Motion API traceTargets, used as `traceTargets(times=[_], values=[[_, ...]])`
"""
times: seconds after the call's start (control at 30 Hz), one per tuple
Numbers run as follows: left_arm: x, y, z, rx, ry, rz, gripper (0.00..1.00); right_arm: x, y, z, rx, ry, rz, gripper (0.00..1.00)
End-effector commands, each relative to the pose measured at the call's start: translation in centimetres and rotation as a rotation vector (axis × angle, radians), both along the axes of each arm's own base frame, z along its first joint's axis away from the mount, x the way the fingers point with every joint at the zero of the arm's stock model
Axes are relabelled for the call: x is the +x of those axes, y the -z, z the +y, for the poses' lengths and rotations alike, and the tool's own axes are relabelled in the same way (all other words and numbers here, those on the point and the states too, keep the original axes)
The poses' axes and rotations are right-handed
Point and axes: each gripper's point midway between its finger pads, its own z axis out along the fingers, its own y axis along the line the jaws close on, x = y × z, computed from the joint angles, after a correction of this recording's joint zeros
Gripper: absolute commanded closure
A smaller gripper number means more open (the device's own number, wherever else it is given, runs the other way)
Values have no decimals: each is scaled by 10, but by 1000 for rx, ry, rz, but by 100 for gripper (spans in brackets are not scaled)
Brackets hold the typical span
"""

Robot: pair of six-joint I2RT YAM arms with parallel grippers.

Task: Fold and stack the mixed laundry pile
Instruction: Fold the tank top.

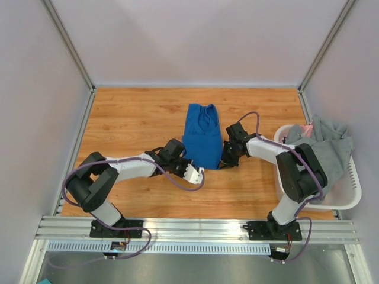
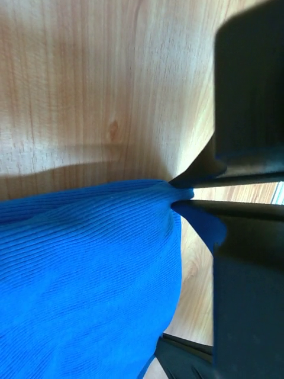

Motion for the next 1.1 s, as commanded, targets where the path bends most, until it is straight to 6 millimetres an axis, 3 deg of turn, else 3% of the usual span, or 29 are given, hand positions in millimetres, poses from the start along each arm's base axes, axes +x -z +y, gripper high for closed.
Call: traceTargets(times=[0.0,0.13,0.47,0.63,0.77,1.07], values=[[1,1,-3,-9,-5,-6,100,2,5,1,8,6,1,89],[2,-5,-4,-18,-74,47,100,2,-2,1,15,3,-7,100],[-17,-27,-4,-47,-153,193,100,-16,-25,-3,37,-23,-22,100],[-36,-38,4,-41,-131,246,100,-43,-36,-7,49,-80,16,100],[-60,-59,14,-47,-154,336,100,-76,-50,-6,48,-163,92,100],[-132,-114,42,-49,-162,585,100,-143,-112,-4,78,-270,153,100]])
